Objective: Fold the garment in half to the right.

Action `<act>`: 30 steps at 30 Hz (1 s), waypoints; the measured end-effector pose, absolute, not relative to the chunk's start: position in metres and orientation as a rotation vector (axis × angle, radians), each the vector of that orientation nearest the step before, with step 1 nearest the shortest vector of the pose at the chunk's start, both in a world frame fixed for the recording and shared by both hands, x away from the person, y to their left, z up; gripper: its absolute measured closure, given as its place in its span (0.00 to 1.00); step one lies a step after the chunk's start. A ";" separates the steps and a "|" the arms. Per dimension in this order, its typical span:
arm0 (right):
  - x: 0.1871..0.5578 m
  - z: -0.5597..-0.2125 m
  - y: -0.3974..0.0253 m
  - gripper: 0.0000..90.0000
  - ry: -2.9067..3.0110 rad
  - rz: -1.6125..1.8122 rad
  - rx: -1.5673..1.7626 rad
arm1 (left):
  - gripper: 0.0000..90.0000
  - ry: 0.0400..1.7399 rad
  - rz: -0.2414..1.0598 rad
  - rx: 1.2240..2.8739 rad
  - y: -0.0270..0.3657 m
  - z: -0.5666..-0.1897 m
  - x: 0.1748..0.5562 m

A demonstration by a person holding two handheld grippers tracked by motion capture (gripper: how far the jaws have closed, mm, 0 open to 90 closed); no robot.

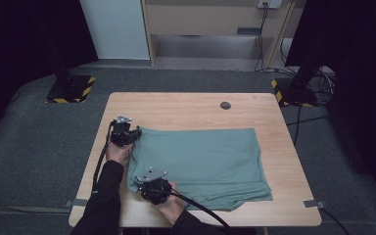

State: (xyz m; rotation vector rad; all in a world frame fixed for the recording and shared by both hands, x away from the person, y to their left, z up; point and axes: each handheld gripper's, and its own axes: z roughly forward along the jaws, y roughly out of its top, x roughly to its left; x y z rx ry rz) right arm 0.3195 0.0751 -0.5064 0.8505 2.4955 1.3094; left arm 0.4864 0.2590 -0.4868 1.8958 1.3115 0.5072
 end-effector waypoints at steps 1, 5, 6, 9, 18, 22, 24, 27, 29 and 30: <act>0.319 -0.505 0.077 0.89 2.501 1.319 0.851 | 0.94 1.313 0.520 1.901 0.262 -0.482 0.484; 0.316 -0.495 0.092 0.89 2.531 1.386 0.820 | 0.94 1.341 0.566 1.910 0.280 -0.466 0.474; 0.315 -0.492 0.097 0.89 2.543 1.397 0.810 | 0.94 1.349 0.575 1.913 0.285 -0.464 0.472; 0.311 -0.484 0.111 0.89 2.560 1.437 0.773 | 0.94 1.384 0.605 1.911 0.303 -0.453 0.464; 0.309 -0.451 0.114 0.89 2.556 1.555 0.717 | 0.94 1.369 0.619 1.840 0.311 -0.417 0.451; 0.310 -0.440 0.092 0.89 2.531 1.568 0.730 | 0.94 1.329 0.619 1.852 0.286 -0.408 0.455; 0.311 -0.436 0.076 0.89 2.523 1.569 0.744 | 0.94 1.312 0.618 1.864 0.272 -0.403 0.459; 0.312 -0.431 0.054 0.89 2.509 1.566 0.758 | 0.94 1.290 0.620 1.884 0.252 -0.395 0.465; 0.314 -0.429 0.041 0.89 2.507 1.570 0.766 | 0.94 1.270 0.622 1.902 0.235 -0.390 0.470; 0.315 -0.428 0.032 0.89 2.502 1.570 0.775 | 0.94 1.262 0.626 1.910 0.229 -0.388 0.471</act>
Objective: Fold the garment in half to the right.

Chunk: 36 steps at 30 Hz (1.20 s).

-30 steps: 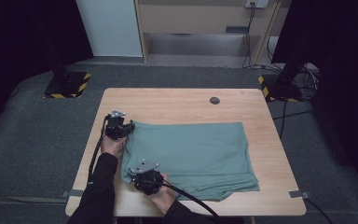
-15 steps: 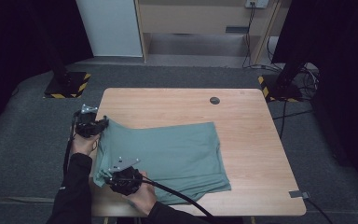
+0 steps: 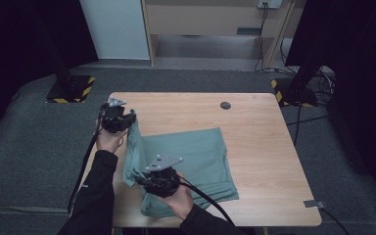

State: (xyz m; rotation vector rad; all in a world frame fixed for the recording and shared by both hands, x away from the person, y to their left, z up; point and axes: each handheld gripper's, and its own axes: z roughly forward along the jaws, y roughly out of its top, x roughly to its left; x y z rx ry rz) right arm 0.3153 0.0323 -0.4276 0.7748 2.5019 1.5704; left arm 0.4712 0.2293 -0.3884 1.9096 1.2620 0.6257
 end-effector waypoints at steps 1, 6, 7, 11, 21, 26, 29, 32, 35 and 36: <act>0.316 -0.427 0.027 0.89 2.500 1.570 0.780 | 0.94 1.249 0.629 1.920 0.222 -0.387 0.473; 0.321 -0.424 -0.006 0.90 2.484 1.559 0.816 | 0.95 1.202 0.624 1.974 0.190 -0.384 0.482; 0.321 -0.424 -0.010 0.90 2.482 1.556 0.818 | 0.95 1.194 0.618 1.982 0.185 -0.385 0.484; 0.322 -0.426 -0.032 0.90 2.476 1.541 0.848 | 0.95 1.173 0.616 2.021 0.164 -0.386 0.489; 0.327 -0.433 -0.080 0.90 2.450 1.517 0.942 | 0.95 1.127 0.572 2.090 0.115 -0.397 0.504; 0.328 -0.441 -0.098 0.90 2.449 1.496 0.997 | 0.94 1.104 0.556 2.130 0.088 -0.404 0.510; 0.329 -0.446 -0.107 0.89 2.446 1.482 1.030 | 0.94 1.096 0.549 2.146 0.076 -0.408 0.514; 0.330 -0.449 -0.114 0.89 2.441 1.475 1.060 | 0.94 1.089 0.539 2.155 0.068 -0.411 0.517; 0.330 -0.453 -0.120 0.88 2.433 1.467 1.087 | 0.94 1.079 0.521 2.163 0.060 -0.417 0.521; 0.329 -0.455 -0.123 0.88 2.426 1.461 1.100 | 0.94 1.078 0.519 2.163 0.058 -0.418 0.522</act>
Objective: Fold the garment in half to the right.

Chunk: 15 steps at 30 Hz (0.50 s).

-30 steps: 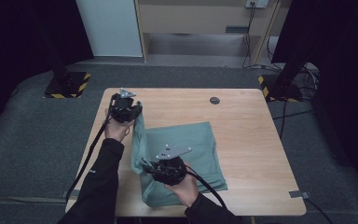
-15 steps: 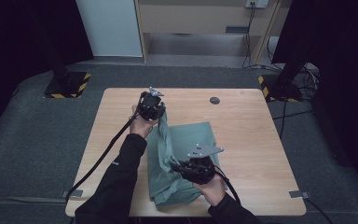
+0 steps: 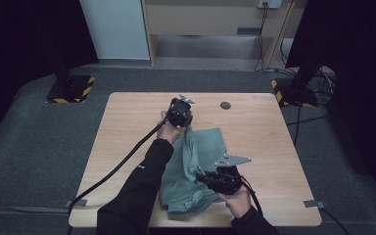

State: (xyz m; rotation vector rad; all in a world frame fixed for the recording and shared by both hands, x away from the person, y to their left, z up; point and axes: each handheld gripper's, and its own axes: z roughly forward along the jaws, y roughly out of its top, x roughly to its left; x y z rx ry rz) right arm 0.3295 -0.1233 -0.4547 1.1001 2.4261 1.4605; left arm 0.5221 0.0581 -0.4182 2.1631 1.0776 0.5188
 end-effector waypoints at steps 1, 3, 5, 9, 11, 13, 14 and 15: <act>0.330 -0.456 -0.125 0.88 2.425 1.451 1.111 | 0.94 1.072 0.504 2.162 0.056 -0.420 0.524; 0.330 -0.460 -0.131 0.88 2.413 1.419 1.149 | 0.94 1.064 0.476 2.157 0.052 -0.425 0.526; 0.329 -0.465 -0.138 0.88 2.383 1.353 1.186 | 0.94 1.046 0.445 2.153 0.046 -0.431 0.528; 0.328 -0.475 -0.146 0.71 2.318 1.235 1.243 | 0.88 1.007 0.362 2.129 0.040 -0.443 0.531; 0.327 -0.478 -0.147 0.67 2.313 1.205 1.236 | 0.84 1.011 0.365 2.127 0.040 -0.447 0.531; 0.325 -0.477 -0.146 0.59 2.298 1.200 1.211 | 0.81 1.010 0.373 2.119 0.044 -0.447 0.530; 0.325 -0.476 -0.146 0.55 2.292 1.201 1.199 | 0.80 1.011 0.378 2.108 0.048 -0.446 0.529; 0.325 -0.475 -0.146 0.51 2.287 1.214 1.182 | 0.79 1.011 0.383 2.098 0.053 -0.445 0.528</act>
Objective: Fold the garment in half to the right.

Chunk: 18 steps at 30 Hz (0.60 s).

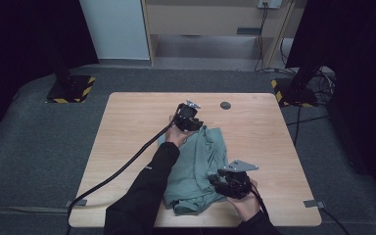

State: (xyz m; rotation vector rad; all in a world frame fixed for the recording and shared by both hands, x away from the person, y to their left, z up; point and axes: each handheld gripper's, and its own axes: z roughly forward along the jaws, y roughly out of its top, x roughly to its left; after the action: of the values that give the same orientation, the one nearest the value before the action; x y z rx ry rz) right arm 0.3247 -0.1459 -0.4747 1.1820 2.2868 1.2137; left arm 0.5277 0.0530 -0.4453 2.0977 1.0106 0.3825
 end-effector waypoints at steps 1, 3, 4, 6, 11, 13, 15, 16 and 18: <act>0.324 -0.473 -0.146 0.47 2.279 1.232 1.169 | 0.78 1.012 0.382 2.089 0.060 -0.444 0.526; 0.325 -0.471 -0.145 0.41 2.268 1.276 1.132 | 0.76 1.005 0.392 2.080 0.072 -0.444 0.521; 0.326 -0.470 -0.144 0.39 2.269 1.289 1.119 | 0.74 1.005 0.394 2.074 0.079 -0.445 0.519; 0.329 -0.470 -0.140 0.35 2.280 1.318 1.089 | 0.71 1.019 0.403 2.069 0.092 -0.449 0.513; 0.340 -0.475 -0.120 0.31 2.346 1.332 1.052 | 0.66 1.049 0.408 2.073 0.122 -0.468 0.503; 0.342 -0.480 -0.108 0.30 2.387 1.318 1.032 | 0.65 1.059 0.401 2.080 0.131 -0.478 0.500; 0.344 -0.487 -0.094 0.30 2.428 1.281 0.999 | 0.63 1.072 0.395 2.098 0.137 -0.488 0.498; 0.345 -0.490 -0.090 0.29 2.445 1.268 0.995 | 0.63 1.079 0.388 2.106 0.139 -0.493 0.497; 0.347 -0.499 -0.080 0.29 2.491 1.219 0.980 | 0.61 1.087 0.386 2.123 0.141 -0.503 0.497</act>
State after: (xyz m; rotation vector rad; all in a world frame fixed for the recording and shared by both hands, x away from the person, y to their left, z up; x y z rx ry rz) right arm 0.3472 -0.0804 -0.4986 0.9798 2.4907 1.2190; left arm 0.4967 0.1413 -0.5027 2.1229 1.0869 0.3863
